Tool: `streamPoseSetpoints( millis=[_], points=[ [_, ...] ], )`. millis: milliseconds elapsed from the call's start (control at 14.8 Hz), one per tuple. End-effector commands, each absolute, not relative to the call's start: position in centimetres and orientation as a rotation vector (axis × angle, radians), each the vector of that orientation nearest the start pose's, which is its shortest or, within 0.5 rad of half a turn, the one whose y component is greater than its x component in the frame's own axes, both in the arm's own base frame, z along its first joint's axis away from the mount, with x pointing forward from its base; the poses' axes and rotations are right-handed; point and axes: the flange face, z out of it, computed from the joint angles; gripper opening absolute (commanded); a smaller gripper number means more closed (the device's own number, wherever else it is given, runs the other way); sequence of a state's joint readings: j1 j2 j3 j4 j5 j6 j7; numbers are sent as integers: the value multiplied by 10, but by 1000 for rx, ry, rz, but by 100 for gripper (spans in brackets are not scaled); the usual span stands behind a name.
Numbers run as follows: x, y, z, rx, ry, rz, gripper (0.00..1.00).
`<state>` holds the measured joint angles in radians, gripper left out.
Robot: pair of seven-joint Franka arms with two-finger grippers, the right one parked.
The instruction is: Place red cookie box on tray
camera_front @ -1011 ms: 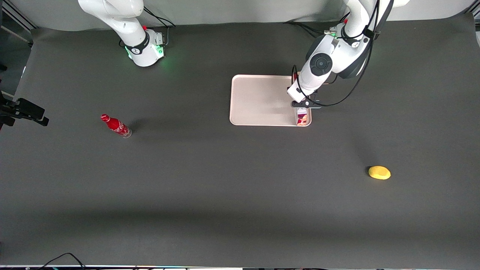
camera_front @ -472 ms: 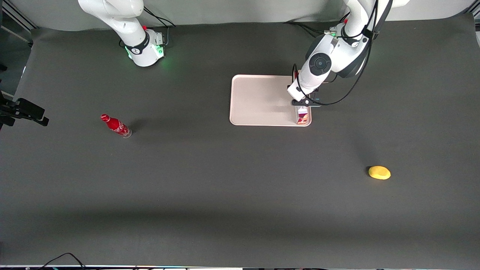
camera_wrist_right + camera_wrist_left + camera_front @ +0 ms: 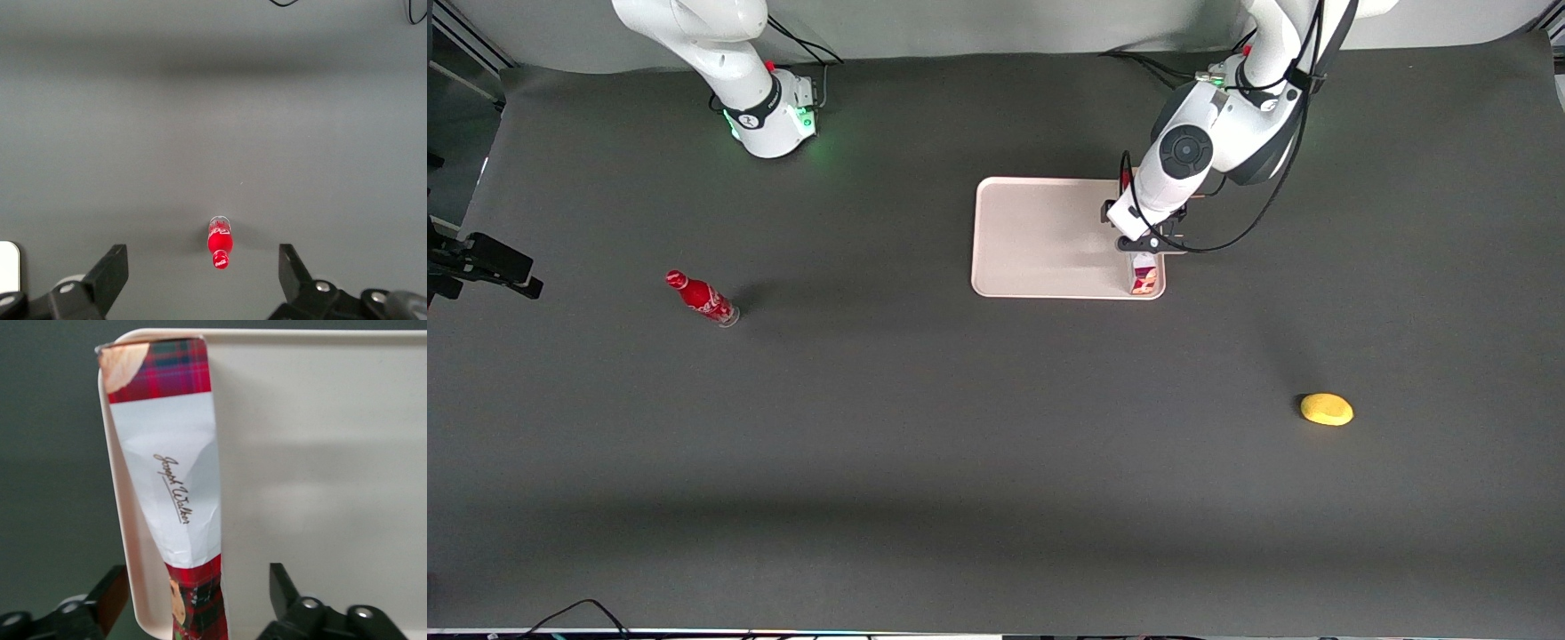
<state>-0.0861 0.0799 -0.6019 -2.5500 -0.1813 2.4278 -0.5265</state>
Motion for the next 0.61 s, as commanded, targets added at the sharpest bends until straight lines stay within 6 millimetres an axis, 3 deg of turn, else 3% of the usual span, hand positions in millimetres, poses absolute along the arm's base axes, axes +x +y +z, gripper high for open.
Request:
streamPoseSetpoints(
  millis=[0,202,404,539],
  points=[
    [353,-284,261,-3131,27,421,100],
    [407,-270,322,-3116,91,529,100],
    [469,-230,407,-3144,171,594,100],
    [500,-200,464,-3136,164,528,100]
  ],
)
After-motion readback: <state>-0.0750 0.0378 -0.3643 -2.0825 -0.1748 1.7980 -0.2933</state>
